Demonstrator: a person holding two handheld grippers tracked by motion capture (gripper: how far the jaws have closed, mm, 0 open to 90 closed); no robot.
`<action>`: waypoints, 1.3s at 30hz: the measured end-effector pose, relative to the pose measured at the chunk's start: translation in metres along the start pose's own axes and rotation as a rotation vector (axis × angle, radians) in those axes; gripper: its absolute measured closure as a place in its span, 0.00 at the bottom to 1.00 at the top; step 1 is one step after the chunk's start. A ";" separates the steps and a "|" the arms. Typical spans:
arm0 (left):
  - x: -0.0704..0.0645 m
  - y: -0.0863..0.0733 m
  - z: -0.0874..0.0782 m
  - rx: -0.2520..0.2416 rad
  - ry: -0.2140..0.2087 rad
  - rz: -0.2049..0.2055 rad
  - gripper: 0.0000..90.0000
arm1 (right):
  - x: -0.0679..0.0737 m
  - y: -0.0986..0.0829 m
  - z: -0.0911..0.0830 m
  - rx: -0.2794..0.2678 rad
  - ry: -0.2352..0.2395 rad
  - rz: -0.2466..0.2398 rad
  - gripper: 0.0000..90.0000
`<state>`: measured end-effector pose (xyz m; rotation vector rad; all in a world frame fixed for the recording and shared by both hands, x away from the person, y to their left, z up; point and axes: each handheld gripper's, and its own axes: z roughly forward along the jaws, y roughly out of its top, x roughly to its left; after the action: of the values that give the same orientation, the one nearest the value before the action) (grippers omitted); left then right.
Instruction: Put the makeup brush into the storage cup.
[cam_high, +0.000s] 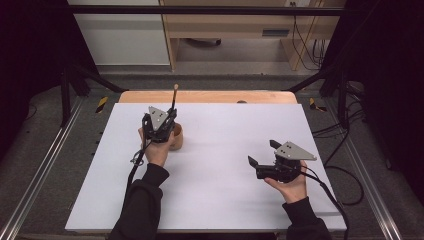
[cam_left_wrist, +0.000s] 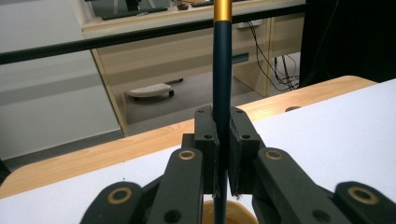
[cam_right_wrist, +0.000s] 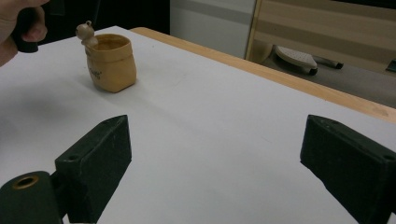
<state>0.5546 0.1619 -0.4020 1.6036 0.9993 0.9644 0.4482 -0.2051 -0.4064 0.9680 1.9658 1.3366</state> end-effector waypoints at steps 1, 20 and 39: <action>-0.001 -0.001 0.001 0.004 -0.001 -0.001 0.93 | 0.000 0.000 0.000 0.000 0.001 0.002 0.10; -0.007 -0.017 0.011 0.052 0.012 -0.013 0.93 | -0.006 0.000 -0.006 -0.015 0.000 0.029 0.09; -0.008 -0.036 0.011 0.092 0.028 -0.014 0.93 | -0.006 0.000 -0.008 -0.017 0.002 0.025 0.09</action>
<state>0.5567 0.1572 -0.4400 1.6610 1.0860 0.9455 0.4458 -0.2141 -0.4031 0.9867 1.9460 1.3666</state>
